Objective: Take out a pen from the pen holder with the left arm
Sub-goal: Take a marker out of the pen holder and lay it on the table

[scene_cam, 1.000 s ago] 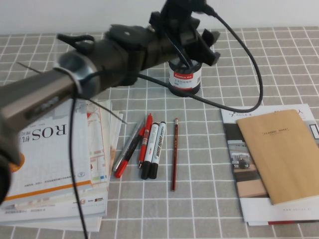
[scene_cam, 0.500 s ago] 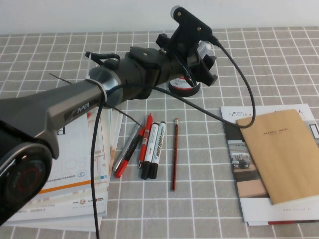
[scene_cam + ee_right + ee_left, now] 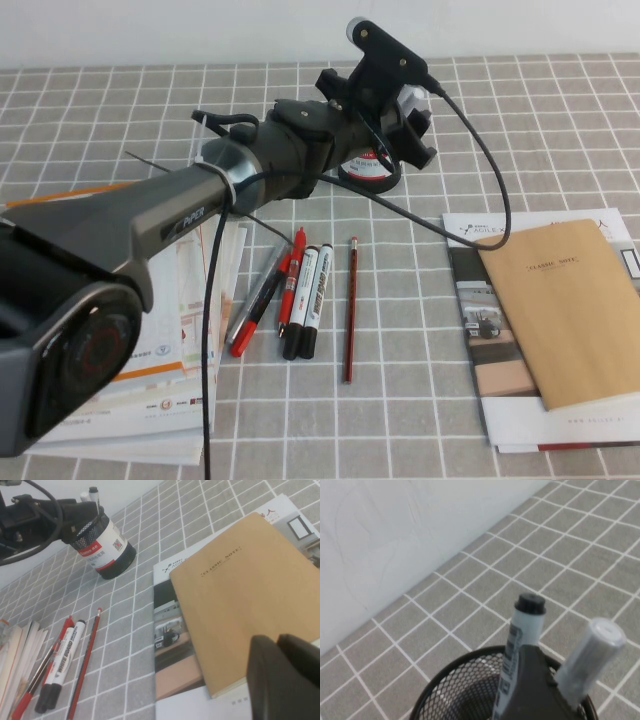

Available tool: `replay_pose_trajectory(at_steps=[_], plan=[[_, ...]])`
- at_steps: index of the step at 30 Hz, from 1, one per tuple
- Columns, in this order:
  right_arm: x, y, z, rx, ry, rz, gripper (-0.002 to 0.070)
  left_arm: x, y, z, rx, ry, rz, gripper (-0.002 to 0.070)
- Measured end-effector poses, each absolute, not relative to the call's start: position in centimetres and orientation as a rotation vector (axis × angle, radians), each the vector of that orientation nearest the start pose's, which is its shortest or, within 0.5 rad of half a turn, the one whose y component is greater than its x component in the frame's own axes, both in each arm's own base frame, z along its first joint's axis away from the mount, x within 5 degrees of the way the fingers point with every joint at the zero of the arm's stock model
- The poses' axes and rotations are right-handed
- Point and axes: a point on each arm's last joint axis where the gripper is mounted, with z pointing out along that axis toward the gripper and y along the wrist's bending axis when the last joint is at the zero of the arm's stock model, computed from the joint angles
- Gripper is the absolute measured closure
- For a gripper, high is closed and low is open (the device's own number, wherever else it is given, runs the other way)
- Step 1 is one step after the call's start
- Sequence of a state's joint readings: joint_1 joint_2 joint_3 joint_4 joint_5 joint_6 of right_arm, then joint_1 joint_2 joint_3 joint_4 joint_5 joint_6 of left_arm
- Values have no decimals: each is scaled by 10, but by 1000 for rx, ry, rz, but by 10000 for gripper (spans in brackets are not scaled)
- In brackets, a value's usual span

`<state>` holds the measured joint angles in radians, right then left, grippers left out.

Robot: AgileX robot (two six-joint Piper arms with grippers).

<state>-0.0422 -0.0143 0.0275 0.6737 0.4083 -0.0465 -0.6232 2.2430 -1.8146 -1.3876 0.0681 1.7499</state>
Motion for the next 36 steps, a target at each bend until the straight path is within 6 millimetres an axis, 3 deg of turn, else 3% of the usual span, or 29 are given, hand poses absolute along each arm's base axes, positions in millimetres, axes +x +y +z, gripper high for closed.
replay_pose_trajectory(at_steps=[7, 9, 14, 19, 22, 28, 32, 36], plan=[[52, 20, 176, 400, 1814, 609, 689, 438, -322, 221, 918, 1681, -251, 301], [52, 20, 176, 400, 1814, 609, 689, 439, -322, 220, 905, 1688, -238, 356], [52, 20, 176, 400, 1814, 609, 689, 439, -323, 221, 886, 1687, -205, 580], [52, 20, 176, 400, 1814, 609, 689, 437, -323, 230, 880, 1671, -208, 580], [52, 20, 176, 400, 1814, 609, 689, 432, -323, 251, 864, 1636, -217, 580], [52, 20, 176, 400, 1814, 609, 689, 411, -309, 329, 796, 1503, -234, 580], [52, 20, 176, 400, 1814, 609, 689, 381, -298, 392, 758, 1382, -254, 580], [52, 20, 176, 400, 1814, 609, 689, 339, -298, 434, 752, 1292, -282, 580]])
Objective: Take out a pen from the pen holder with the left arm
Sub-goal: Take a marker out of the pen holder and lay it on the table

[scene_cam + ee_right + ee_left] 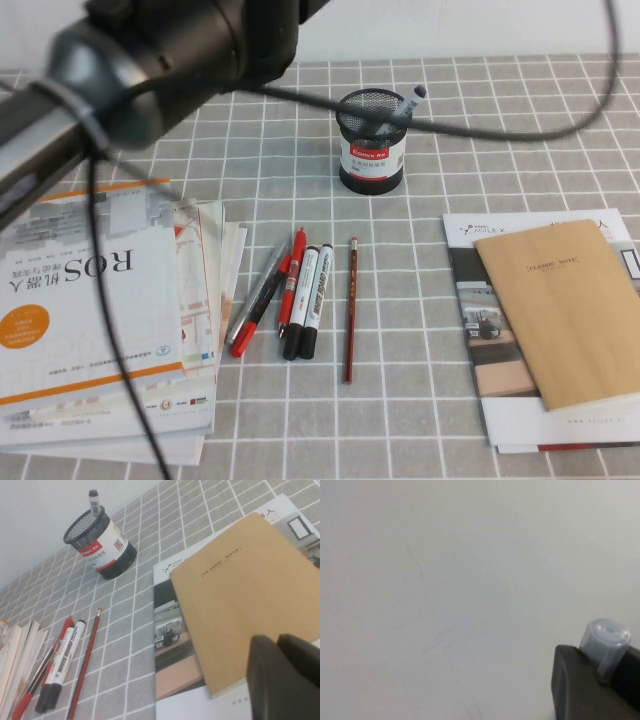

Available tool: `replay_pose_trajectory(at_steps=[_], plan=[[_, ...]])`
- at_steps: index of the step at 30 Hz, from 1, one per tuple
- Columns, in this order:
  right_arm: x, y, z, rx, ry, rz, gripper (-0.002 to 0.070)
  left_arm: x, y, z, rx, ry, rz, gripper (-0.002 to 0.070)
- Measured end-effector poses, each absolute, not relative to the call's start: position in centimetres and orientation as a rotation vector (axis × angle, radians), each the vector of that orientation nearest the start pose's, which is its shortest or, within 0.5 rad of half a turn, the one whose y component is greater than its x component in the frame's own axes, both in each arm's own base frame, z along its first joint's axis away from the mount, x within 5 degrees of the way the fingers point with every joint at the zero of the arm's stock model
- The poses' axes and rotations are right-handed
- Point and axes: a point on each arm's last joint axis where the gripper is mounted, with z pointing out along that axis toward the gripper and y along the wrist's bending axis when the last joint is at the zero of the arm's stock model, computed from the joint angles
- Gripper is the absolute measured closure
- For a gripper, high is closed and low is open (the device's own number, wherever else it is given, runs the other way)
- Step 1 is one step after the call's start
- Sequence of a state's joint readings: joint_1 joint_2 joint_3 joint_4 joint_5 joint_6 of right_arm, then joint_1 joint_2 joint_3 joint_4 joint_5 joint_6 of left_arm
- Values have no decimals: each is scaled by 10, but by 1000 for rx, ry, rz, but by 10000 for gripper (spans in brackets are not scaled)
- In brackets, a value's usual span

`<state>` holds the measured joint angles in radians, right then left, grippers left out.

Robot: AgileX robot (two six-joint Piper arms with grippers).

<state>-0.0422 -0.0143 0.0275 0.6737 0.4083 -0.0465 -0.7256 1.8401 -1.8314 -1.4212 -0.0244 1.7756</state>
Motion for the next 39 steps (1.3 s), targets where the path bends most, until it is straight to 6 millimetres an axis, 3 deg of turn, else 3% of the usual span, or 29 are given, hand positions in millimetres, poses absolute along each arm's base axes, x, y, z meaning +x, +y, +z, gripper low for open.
replay_pose_trajectory(at_steps=[3, 5, 11, 14, 17, 22, 29, 34, 37, 39], plan=[[52, 20, 176, 400, 1814, 609, 689, 308, -294, 444, 696, 1315, -281, 580], [52, 20, 176, 400, 1814, 609, 689, 298, -284, 443, 631, 1382, -219, 580], [52, 20, 176, 400, 1814, 609, 689, 289, -246, 415, 535, 1622, 319, 580], [52, 20, 176, 400, 1814, 609, 689, 280, -244, 409, 550, 1652, 426, 580], [52, 20, 176, 400, 1814, 609, 689, 268, -256, 408, 613, 1628, 390, 580], [52, 20, 176, 400, 1814, 609, 689, 243, -295, 408, 821, 1489, 148, 580], [52, 20, 176, 400, 1814, 609, 689, 194, -344, 406, 1020, 1317, -403, 580], [52, 20, 176, 400, 1814, 609, 689, 165, -357, 376, 1172, 1324, -830, 580], [52, 20, 176, 400, 1814, 609, 689, 147, -354, 359, 1435, 1297, -1031, 581], [52, 20, 176, 400, 1814, 609, 689, 139, -347, 346, 1617, 1382, -1092, 580]])
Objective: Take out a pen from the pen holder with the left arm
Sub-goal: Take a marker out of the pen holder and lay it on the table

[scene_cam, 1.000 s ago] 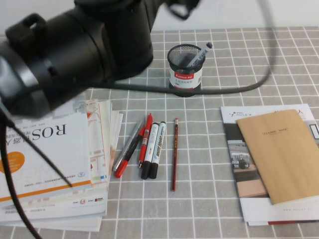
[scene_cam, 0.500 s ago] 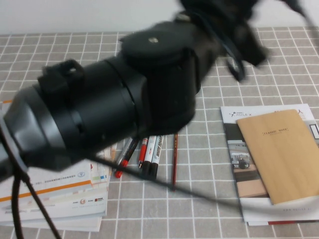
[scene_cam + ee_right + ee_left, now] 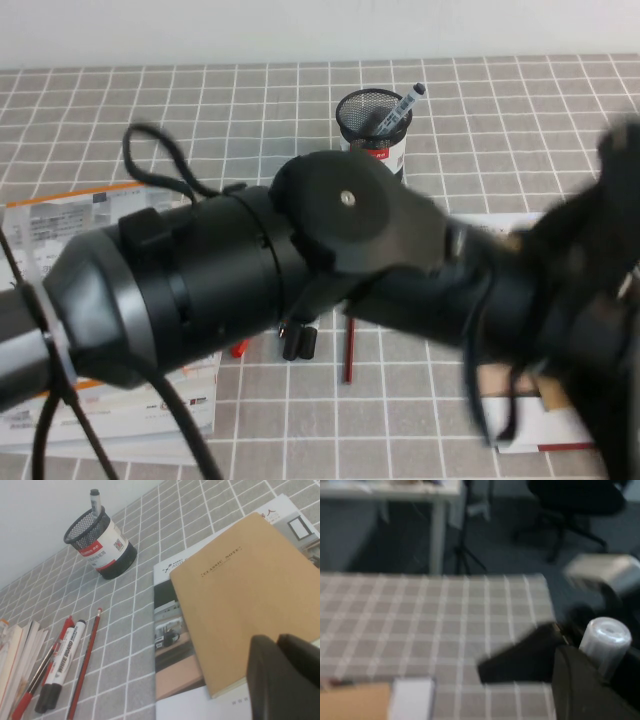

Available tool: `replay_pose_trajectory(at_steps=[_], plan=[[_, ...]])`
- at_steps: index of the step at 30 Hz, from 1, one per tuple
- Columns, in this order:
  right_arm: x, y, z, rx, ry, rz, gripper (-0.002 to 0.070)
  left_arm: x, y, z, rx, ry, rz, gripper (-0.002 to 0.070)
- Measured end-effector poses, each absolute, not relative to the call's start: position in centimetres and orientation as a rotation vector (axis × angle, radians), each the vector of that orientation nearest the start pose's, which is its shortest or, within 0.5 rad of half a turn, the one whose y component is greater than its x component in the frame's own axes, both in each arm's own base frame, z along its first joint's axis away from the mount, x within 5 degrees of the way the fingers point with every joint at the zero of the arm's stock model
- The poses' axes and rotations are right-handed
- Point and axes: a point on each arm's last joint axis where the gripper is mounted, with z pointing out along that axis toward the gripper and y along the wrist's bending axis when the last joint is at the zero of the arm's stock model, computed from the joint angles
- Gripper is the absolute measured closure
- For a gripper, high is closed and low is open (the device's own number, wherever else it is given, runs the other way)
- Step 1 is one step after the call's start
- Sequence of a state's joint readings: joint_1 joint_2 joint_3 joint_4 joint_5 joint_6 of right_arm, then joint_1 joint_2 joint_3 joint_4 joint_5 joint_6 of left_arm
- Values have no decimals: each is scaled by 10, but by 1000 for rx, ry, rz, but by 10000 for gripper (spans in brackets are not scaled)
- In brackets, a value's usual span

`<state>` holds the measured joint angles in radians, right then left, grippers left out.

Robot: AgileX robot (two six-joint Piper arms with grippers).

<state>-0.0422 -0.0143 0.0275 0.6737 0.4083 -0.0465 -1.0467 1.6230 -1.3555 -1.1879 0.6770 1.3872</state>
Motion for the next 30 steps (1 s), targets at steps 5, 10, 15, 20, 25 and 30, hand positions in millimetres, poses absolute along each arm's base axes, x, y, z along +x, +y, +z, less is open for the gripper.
replay_pose_trajectory(at_steps=[5, 10, 15, 20, 25, 30], plan=[[52, 20, 176, 400, 1814, 609, 689, 154, -311, 309, 1700, 2103, -870, 580], [52, 20, 176, 400, 1814, 609, 689, 203, -265, 294, 1369, 2509, -394, 581], [52, 20, 176, 400, 1814, 609, 689, 258, -213, 294, 964, 2668, -292, 581], [52, 20, 176, 400, 1814, 609, 688, 313, -151, 272, 518, 2836, -464, 580], [52, 20, 176, 400, 1814, 609, 689, 334, -138, 254, 455, 2833, -642, 581], [52, 20, 176, 400, 1814, 609, 689, 346, -141, 249, 433, 2749, -644, 580]])
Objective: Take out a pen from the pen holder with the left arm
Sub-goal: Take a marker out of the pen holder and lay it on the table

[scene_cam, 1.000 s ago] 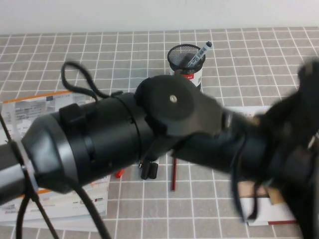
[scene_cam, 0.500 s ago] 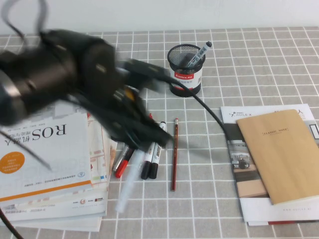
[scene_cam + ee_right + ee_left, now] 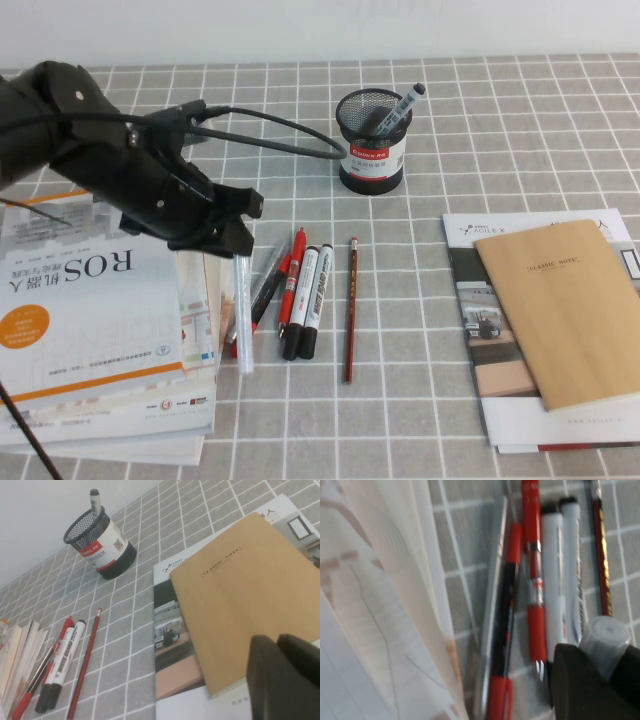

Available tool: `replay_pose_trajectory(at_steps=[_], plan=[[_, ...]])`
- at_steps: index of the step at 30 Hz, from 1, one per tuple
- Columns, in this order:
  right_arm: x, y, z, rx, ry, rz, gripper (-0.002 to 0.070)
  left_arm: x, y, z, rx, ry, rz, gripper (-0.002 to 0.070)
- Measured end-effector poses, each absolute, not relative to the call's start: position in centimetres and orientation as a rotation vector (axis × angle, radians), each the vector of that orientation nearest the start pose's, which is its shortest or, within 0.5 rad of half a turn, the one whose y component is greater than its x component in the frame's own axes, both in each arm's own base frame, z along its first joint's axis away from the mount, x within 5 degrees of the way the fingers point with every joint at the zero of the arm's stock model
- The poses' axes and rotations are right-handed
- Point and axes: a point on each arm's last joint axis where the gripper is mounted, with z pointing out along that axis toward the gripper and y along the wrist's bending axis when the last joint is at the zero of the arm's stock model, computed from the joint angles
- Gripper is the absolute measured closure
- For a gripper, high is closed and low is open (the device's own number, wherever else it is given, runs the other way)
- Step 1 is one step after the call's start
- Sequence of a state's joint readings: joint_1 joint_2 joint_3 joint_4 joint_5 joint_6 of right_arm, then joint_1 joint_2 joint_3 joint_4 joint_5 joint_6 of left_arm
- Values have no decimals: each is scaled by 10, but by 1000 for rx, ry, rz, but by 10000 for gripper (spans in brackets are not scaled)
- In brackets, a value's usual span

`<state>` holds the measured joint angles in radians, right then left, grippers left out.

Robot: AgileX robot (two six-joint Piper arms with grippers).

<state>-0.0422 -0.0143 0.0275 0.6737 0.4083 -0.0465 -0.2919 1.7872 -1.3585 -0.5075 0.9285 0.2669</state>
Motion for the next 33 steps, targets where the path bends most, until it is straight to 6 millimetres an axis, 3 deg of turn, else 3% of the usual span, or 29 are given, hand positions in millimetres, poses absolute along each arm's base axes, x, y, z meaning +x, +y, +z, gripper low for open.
replay_pose_trajectory(at_steps=[7, 16, 21, 29, 33], plan=[[52, 20, 176, 400, 1814, 609, 689, 375, -146, 248, 465, 2715, -586, 582], [52, 20, 176, 400, 1814, 609, 689, 399, -156, 224, 435, 2756, -638, 582], [52, 20, 176, 400, 1814, 609, 689, 402, -162, 214, 440, 2771, -647, 582], [52, 20, 176, 400, 1814, 609, 689, 397, -190, 204, 544, 2744, -607, 581], [52, 20, 176, 400, 1814, 609, 689, 399, -190, 201, 541, 2735, -591, 503]])
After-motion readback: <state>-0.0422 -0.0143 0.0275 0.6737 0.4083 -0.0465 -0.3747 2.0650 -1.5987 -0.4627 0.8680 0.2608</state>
